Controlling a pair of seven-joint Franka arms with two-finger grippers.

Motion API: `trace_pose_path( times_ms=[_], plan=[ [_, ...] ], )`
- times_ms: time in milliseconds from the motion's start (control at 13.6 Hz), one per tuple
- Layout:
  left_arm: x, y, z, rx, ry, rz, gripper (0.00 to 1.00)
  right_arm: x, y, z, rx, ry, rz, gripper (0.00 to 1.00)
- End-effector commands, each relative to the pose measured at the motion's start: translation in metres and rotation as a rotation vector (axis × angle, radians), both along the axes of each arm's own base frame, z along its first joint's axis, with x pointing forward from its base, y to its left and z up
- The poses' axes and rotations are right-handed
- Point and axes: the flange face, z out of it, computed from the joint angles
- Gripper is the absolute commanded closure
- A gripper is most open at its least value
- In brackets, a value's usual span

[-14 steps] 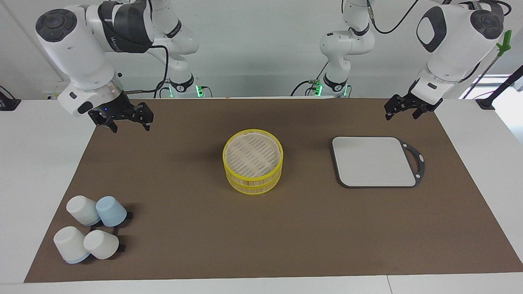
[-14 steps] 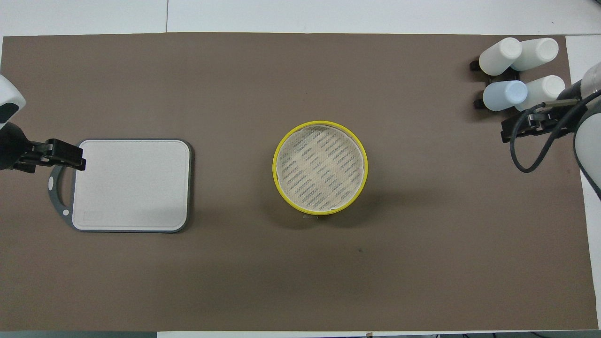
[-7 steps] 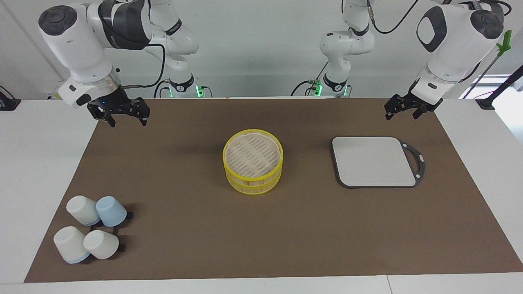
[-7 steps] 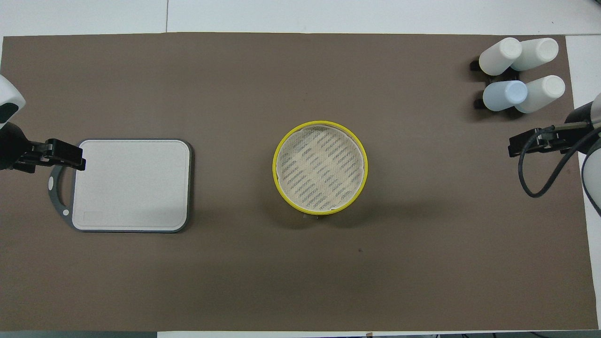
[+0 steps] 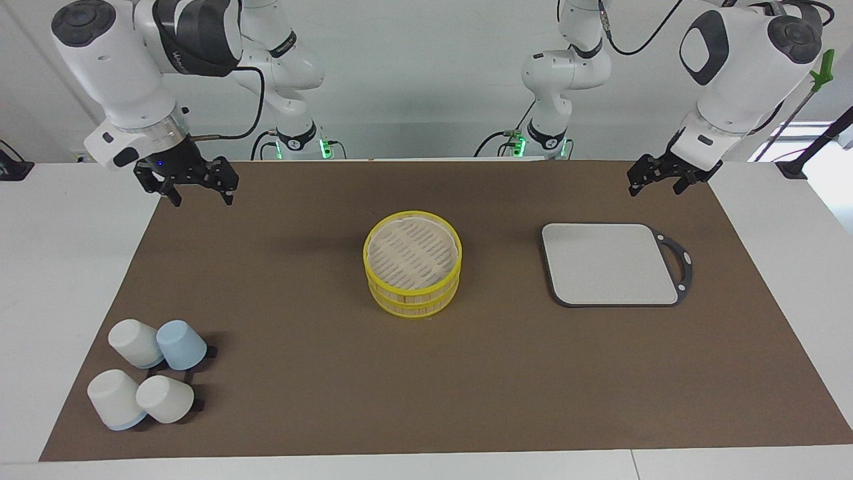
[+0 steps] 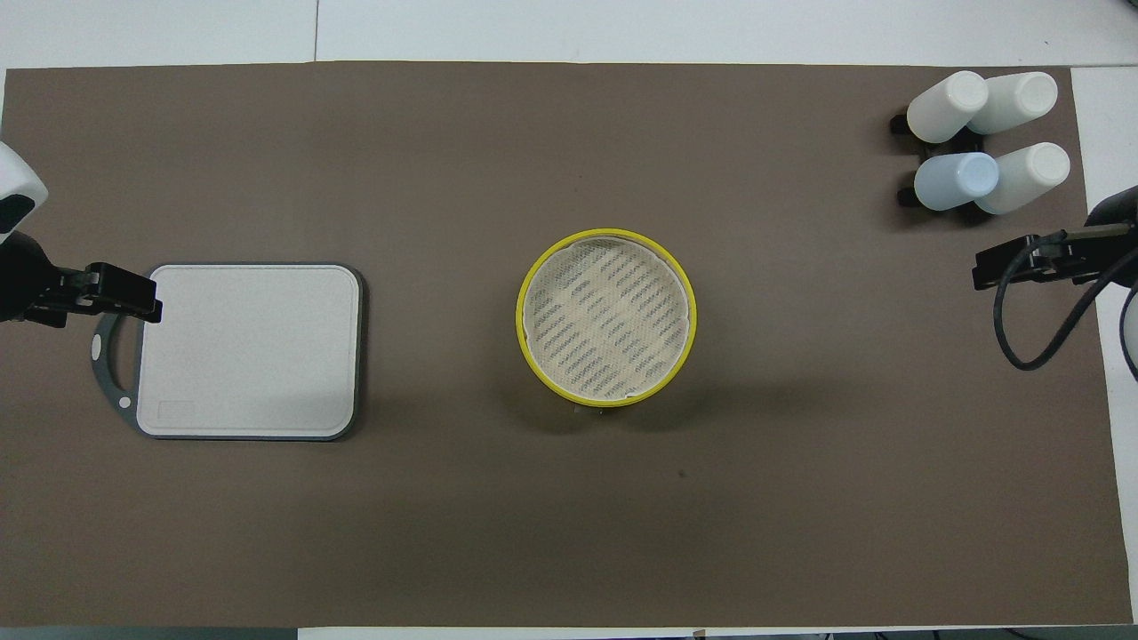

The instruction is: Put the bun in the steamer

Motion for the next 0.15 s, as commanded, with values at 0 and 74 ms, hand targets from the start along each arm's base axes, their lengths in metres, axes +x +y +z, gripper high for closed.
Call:
trace_pose_path(
  times_ms=[0,74],
  plan=[
    [0.0014,0.0039,0.0046,0.018,-0.016,0.004,0.00,0.0001,-0.0061,0.0034,0.006,0.003,-0.003,0.00],
    [0.0015,0.0029,0.0053,0.016,-0.018,0.003,0.00,-0.0005,-0.0052,0.0023,0.006,0.009,-0.001,0.00]
  ],
)
